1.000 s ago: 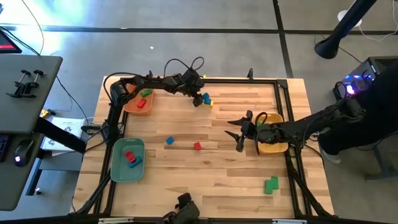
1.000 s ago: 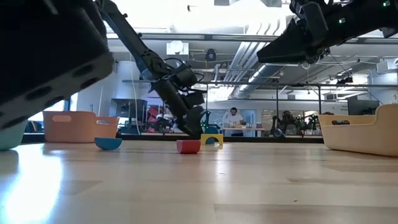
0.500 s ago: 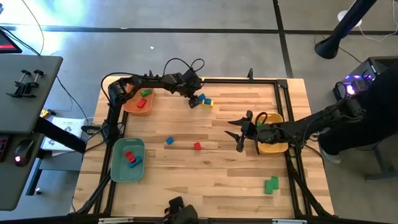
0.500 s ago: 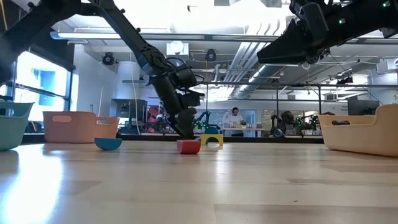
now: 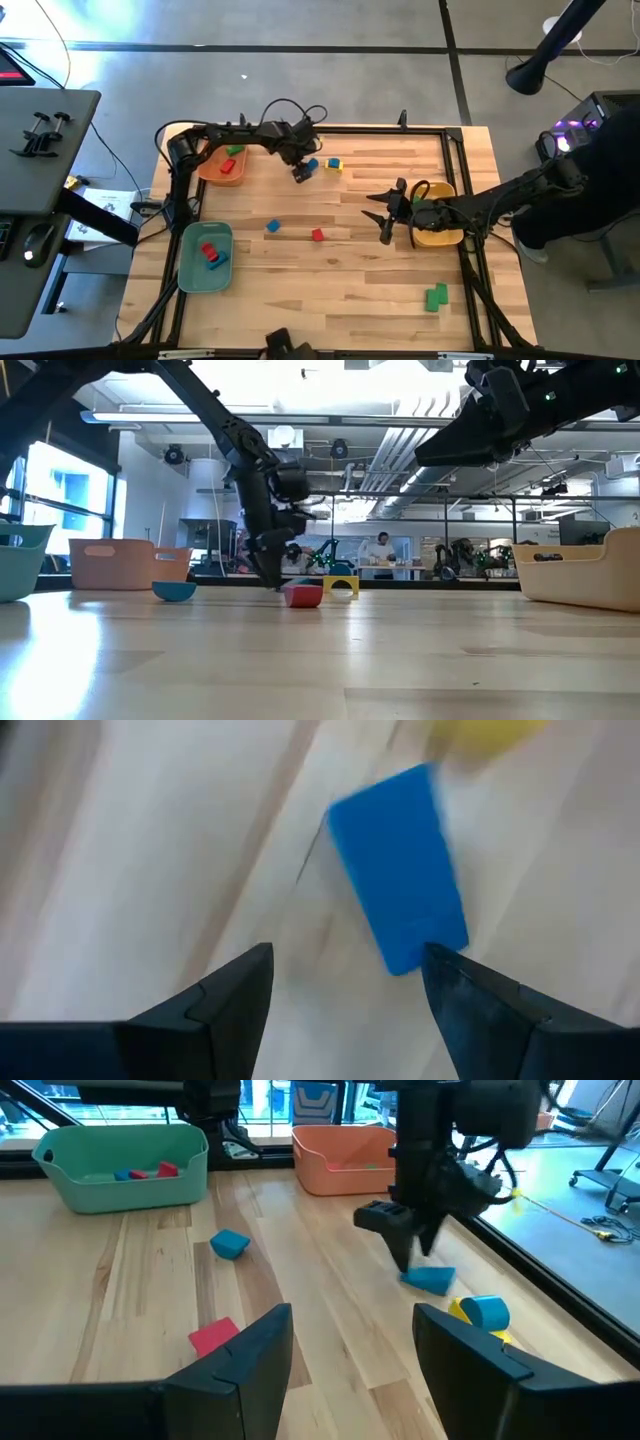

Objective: Sort blocks by size
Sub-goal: Put the blue triangle block into the orange bin

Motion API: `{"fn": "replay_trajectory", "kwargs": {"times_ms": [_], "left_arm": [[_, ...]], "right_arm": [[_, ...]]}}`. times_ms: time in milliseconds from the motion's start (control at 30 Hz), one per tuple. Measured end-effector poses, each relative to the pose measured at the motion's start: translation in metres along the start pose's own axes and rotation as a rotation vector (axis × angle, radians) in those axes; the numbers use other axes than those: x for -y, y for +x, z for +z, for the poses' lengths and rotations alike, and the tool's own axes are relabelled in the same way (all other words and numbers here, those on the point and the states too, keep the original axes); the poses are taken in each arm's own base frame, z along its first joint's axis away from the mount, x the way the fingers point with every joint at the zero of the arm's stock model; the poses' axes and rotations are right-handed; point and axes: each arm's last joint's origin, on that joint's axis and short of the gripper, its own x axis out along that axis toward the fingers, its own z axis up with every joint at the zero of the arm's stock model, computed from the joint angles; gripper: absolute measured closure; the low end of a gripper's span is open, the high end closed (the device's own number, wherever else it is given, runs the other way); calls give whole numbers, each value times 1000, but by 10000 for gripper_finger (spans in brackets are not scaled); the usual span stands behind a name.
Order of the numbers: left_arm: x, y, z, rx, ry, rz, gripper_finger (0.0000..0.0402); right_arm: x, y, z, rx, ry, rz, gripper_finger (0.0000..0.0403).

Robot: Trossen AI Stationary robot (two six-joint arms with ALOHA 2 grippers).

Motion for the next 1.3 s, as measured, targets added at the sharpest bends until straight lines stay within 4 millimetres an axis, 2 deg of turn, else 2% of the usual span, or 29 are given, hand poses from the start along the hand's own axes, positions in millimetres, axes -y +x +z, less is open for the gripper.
{"fn": "replay_trajectory", "kwargs": {"times_ms": [100, 200, 533, 733, 900, 1000, 1167, 1300], "left_arm": [[7, -3, 7, 61, 10, 1, 161], [12, 3, 11, 121, -11, 16, 161], [17, 17, 9, 275, -117, 48, 161], [17, 22, -1, 256, -143, 74, 161], [17, 21, -14, 132, -144, 104, 161], [19, 13, -25, 29, -151, 106, 161], [30, -16, -37, -51, -124, 159, 161], [36, -50, -32, 73, -130, 263, 161]], "right_arm": [[0, 0, 0, -3, -2, 0, 199], [0, 0, -1, -5, -1, -1, 199], [0, 0, -1, -10, -2, -1, 199], [0, 0, -1, -10, 1, -2, 199], [0, 0, -1, -10, 1, -2, 199], [0, 0, -1, -10, 1, -2, 199], [0, 0, -1, -12, -1, -3, 199], [0, 0, -1, -13, -1, -6, 199]]}}
